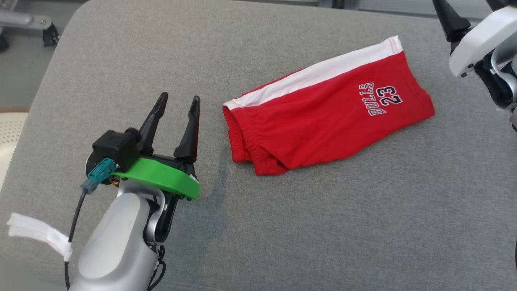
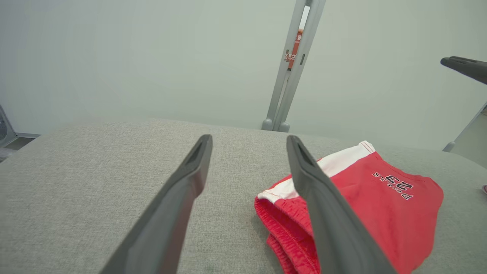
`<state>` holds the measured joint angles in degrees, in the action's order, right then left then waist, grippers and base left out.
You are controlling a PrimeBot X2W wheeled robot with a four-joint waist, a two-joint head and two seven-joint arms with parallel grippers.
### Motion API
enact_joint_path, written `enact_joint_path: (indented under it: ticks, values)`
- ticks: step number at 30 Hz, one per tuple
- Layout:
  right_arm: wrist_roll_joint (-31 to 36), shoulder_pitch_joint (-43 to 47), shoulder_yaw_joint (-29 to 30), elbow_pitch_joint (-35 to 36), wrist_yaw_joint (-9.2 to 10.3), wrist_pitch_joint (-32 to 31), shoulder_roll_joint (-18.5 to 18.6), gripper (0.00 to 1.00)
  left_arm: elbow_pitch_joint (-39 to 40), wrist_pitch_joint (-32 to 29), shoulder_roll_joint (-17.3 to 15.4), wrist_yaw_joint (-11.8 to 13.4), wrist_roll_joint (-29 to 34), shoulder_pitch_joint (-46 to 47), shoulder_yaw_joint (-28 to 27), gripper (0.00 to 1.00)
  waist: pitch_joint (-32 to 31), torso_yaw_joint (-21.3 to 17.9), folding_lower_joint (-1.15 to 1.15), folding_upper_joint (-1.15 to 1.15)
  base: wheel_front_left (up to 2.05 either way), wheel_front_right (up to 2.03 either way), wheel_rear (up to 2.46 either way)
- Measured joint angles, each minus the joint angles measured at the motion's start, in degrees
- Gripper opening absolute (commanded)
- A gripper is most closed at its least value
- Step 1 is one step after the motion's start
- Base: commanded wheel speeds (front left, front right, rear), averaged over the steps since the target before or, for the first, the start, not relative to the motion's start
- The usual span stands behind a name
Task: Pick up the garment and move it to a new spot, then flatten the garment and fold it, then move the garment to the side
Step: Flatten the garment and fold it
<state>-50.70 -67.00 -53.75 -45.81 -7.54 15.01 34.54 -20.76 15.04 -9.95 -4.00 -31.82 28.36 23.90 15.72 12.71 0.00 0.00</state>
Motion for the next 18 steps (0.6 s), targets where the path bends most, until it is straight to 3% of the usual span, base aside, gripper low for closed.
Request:
enact_joint_path:
  ticks: [5, 7, 11, 18]
  values:
    - [10.25, 13.66, 15.91, 9.36, 0.01, 0.02, -2.21, 1.0, 5.05, 0.02, -0.27, 3.6, 6.62, -4.93, -3.16, 1.0, -4.09, -2.35, 0.0, 0.0, 0.0, 0.0, 0.0]
    - [18.55, 18.39, 21.06, 13.61, 0.0, 0.02, -2.7, 1.0, 5.8, 0.1, 0.24, 3.69, 9.02, -7.53, -2.52, 1.0, -5.41, -3.43, 0.0, 0.0, 0.0, 0.0, 0.0]
    - [27.19, 30.94, 32.1, 21.09, 0.0, 0.03, -8.0, 1.0, 6.08, 0.1, 2.16, 3.76, 10.99, -11.99, -3.28, 1.0, -7.89, -5.8, 0.0, 0.0, 0.0, 0.0, 0.0]
    - [34.41, 48.11, 44.52, 29.37, 0.01, 0.03, -17.62, 1.0, 7.92, 0.09, 4.95, 2.19, 12.57, -17.99, -7.3, 1.0, -11.41, -9.6, 0.0, 0.0, 0.0, 0.0, 0.0]
